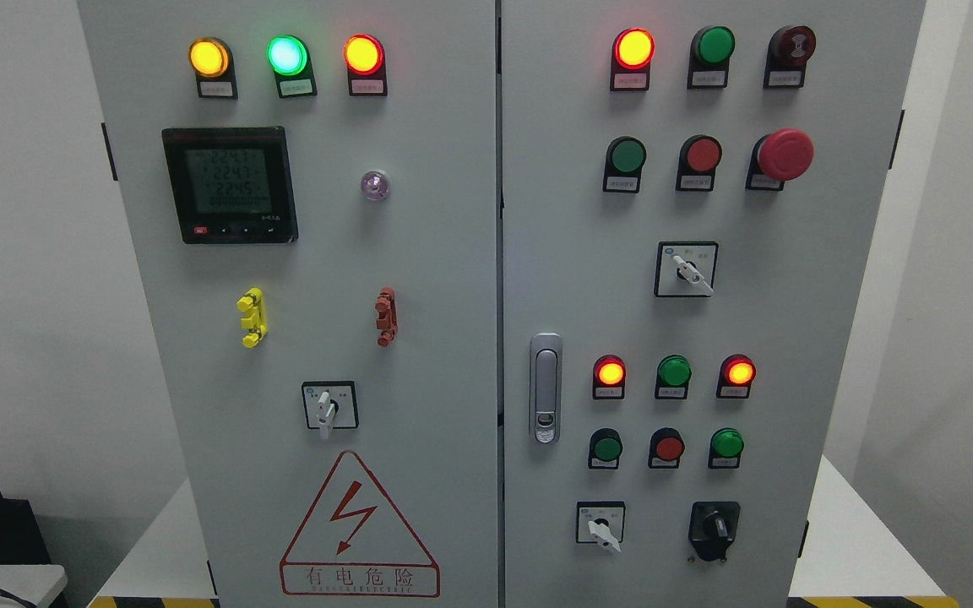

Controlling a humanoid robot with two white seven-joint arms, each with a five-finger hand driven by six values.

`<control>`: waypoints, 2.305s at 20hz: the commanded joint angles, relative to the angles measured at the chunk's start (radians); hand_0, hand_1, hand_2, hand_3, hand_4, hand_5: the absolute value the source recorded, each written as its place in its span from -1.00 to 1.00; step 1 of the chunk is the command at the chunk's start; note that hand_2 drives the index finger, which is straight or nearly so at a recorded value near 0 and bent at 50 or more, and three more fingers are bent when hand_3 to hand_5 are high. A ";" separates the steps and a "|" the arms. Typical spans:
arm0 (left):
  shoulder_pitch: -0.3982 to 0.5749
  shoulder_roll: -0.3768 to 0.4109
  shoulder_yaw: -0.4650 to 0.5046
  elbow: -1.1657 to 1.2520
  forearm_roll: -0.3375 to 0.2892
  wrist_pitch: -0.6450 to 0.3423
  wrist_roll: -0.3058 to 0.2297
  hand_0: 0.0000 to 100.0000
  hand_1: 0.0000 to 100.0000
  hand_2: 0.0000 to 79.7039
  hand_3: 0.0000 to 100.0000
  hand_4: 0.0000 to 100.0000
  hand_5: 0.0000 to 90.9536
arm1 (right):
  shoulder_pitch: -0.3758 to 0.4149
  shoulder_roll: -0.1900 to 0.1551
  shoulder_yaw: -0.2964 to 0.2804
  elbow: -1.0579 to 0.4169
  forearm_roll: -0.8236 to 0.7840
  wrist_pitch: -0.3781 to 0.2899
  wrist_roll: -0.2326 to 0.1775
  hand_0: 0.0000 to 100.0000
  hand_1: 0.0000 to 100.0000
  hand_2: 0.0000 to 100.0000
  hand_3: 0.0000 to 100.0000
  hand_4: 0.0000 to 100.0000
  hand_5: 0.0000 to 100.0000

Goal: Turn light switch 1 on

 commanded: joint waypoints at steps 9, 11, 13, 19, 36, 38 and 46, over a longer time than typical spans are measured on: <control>-0.007 0.000 0.061 -0.660 0.014 -0.081 -0.012 -0.26 -1.00 -0.07 0.13 0.30 -0.05 | 0.000 0.000 0.000 0.000 -0.018 0.001 0.000 -0.76 -0.22 -1.00 -1.00 -1.00 -1.00; -0.022 0.003 0.015 -0.709 0.014 -0.080 -0.004 -0.28 -1.00 -0.01 0.16 0.32 0.00 | 0.000 0.000 0.000 0.000 -0.017 0.001 0.000 -0.76 -0.22 -1.00 -1.00 -1.00 -1.00; -0.048 0.002 -0.034 -0.759 0.011 -0.080 -0.001 -0.36 -1.00 0.05 0.17 0.33 0.02 | 0.000 0.000 0.000 0.000 -0.018 0.001 0.000 -0.76 -0.22 -1.00 -1.00 -1.00 -1.00; -0.068 0.002 -0.198 -0.914 -0.001 -0.069 0.079 -0.48 -1.00 0.06 0.18 0.33 0.03 | 0.000 0.000 0.000 0.000 -0.017 0.001 0.000 -0.76 -0.22 -1.00 -1.00 -1.00 -1.00; -0.272 -0.036 -0.602 -0.964 -0.184 0.123 0.244 -0.57 -1.00 0.14 0.32 0.43 0.28 | 0.000 0.000 0.000 0.000 -0.017 0.001 0.000 -0.76 -0.22 -1.00 -1.00 -1.00 -1.00; -0.294 -0.060 -0.620 -0.965 -0.217 0.149 0.252 -0.64 -1.00 0.16 0.36 0.45 0.35 | 0.000 0.000 0.000 0.000 -0.018 0.001 0.000 -0.76 -0.22 -1.00 -1.00 -1.00 -1.00; -0.334 -0.080 -0.700 -0.970 -0.314 0.322 0.335 -0.94 -0.55 0.24 0.48 0.53 0.52 | 0.000 0.000 0.000 0.000 -0.017 0.001 0.000 -0.76 -0.22 -1.00 -1.00 -1.00 -1.00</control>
